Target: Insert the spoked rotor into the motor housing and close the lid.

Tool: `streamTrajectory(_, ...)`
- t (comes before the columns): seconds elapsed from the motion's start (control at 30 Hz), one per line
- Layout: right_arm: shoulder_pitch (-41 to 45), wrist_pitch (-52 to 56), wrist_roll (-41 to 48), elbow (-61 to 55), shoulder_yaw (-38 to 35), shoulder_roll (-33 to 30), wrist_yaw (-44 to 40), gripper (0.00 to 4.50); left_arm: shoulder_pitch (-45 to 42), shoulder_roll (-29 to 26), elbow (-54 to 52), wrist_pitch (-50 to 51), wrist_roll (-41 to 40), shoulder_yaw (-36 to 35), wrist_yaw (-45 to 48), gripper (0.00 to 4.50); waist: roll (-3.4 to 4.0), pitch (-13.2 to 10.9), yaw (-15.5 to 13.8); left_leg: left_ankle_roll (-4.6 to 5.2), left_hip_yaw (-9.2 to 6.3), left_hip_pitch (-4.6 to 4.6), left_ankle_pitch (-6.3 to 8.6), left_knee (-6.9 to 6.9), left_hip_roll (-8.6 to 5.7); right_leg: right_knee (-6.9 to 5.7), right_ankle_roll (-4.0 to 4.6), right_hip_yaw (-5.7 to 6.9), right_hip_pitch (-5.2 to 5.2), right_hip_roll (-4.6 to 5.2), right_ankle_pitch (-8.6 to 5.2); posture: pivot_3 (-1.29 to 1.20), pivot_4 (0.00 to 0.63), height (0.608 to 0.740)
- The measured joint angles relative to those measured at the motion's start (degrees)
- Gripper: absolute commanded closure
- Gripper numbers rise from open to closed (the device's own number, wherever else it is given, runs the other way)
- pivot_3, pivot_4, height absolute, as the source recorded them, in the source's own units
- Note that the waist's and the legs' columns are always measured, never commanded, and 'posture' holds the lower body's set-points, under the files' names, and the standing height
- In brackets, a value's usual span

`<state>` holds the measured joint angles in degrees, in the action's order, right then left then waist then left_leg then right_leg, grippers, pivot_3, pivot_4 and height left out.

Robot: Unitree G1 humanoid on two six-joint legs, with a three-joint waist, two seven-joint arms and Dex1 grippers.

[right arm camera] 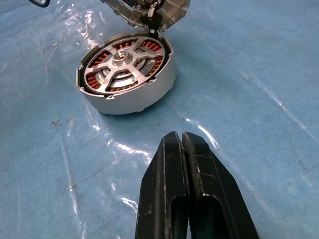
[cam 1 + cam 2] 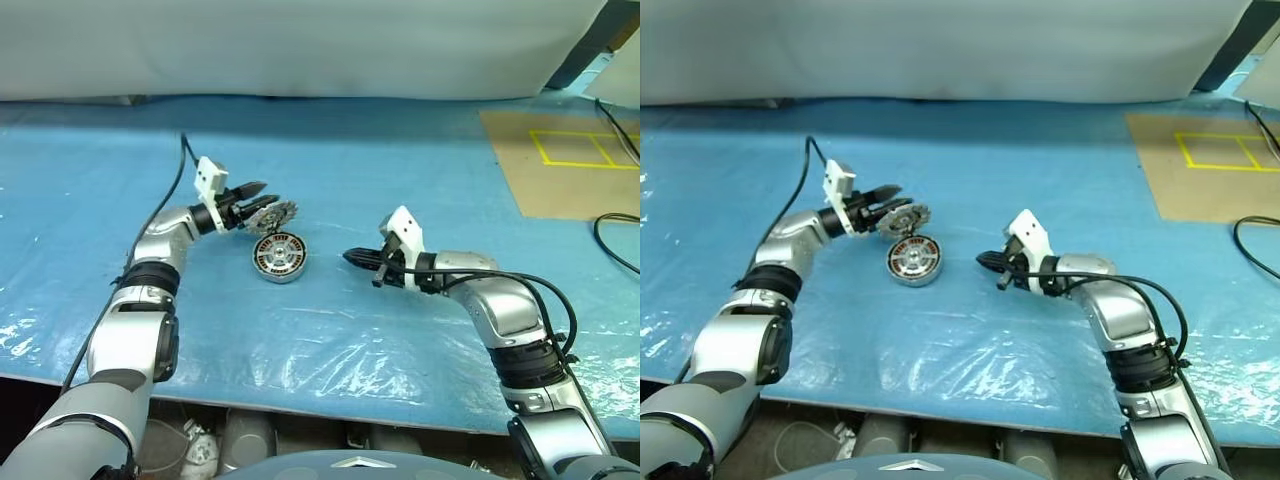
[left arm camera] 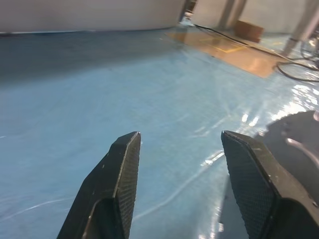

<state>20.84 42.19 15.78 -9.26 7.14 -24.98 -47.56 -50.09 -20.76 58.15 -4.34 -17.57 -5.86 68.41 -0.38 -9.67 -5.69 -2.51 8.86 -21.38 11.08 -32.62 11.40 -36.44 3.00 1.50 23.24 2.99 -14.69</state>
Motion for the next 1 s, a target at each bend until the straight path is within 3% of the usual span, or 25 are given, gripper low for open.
streamTrajectory(0.3, 1.1, 1.5, 1.2, -0.9, 0.2, 1.4, 3.3, 4.47, 4.4, 1.9, -15.4, 2.6, 0.7, 6.2, 11.0, 1.78, 0.00, 0.0, 0.2, -0.01, -0.12, 0.05, -0.01, 0.01, 0.07, 0.00, -0.04, -0.01, -0.06, 0.06, 0.02, 0.00, 0.150, 0.740)
streamTrajectory(0.47, 1.6, 1.3, 1.3, -0.4, 0.4, 1.2, 3.4, 4.47, 9.0, -2.4, -17.9, 1.4, 4.8, 11.0, 15.1, 1.78, 0.00, 0.0, 0.3, -0.01, -0.11, 0.10, -0.01, 0.06, 0.05, 0.02, -0.04, -0.01, -0.06, 0.04, 0.02, 0.00, 0.150, 0.740)
streamTrajectory(0.8, 2.8, -1.2, -0.3, 2.3, 2.6, 0.4, 3.9, 4.47, 9.1, -1.4, -11.8, -1.9, 5.0, 8.4, 10.7, 1.78, 0.07, 0.0, 0.1, 0.00, -0.13, 0.50, -0.01, 0.07, 0.09, 0.31, -0.04, -0.01, -0.61, 0.13, 0.00, 0.00, 0.150, 0.740)
streamTrajectory(1.0, 2.9, -1.1, 1.6, 2.2, 2.1, 1.2, 3.7, 4.47, 11.5, 0.1, -16.9, 1.9, 2.5, 7.2, 9.8, 1.78, 0.08, 0.0, 0.1, 0.01, -0.13, 0.35, -0.02, 0.21, 0.09, 0.57, -0.12, 0.00, -0.59, 0.12, 0.06, 0.00, 0.150, 0.740)
